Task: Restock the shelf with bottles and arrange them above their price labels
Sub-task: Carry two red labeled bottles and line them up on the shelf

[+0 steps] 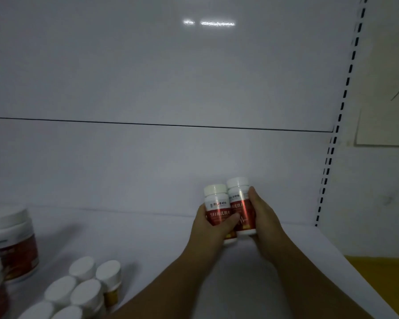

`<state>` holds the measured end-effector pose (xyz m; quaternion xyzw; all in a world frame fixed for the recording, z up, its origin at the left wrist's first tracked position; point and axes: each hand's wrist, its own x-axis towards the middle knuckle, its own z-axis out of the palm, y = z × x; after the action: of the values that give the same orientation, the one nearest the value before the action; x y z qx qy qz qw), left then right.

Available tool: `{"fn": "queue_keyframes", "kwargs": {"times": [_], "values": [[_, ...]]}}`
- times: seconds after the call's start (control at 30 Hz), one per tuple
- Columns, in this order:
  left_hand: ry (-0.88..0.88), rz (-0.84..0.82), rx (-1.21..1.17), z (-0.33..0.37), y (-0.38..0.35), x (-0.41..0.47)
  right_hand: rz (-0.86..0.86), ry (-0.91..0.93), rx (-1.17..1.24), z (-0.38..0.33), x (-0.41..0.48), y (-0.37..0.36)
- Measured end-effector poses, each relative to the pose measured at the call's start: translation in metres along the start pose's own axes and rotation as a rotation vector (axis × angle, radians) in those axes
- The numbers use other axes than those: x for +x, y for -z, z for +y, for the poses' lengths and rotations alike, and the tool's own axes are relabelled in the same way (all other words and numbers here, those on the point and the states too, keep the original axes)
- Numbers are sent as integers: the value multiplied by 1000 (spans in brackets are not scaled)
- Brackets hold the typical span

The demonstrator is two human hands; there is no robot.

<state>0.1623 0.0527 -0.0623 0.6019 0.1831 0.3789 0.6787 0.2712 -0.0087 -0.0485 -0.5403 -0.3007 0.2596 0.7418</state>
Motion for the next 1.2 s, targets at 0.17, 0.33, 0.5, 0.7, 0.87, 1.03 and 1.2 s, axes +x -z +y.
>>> {"fn": "queue_keyframes", "kwargs": {"times": [0.17, 0.33, 0.5, 0.7, 0.87, 1.03, 1.2], "values": [[-52, 147, 22, 19, -15, -9, -92, 185, -76, -16, -8, -3], [4, 138, 59, 71, 1, -29, -222, 232, -91, -34, -22, -24], [-73, 159, 192, 153, 58, -53, -361, 198, -9, -74, -44, -98], [-87, 95, 411, 240, 166, -90, -402, 201, -70, -88, -79, -212], [-142, 60, 435, 269, 252, -107, -268, 244, -376, -81, -106, -286], [-137, 171, 406, 276, 322, -106, -221, 131, -481, -68, -122, -298], [-47, 190, 474, 256, 352, -89, -203, -3, -602, -42, -133, -301]]}}
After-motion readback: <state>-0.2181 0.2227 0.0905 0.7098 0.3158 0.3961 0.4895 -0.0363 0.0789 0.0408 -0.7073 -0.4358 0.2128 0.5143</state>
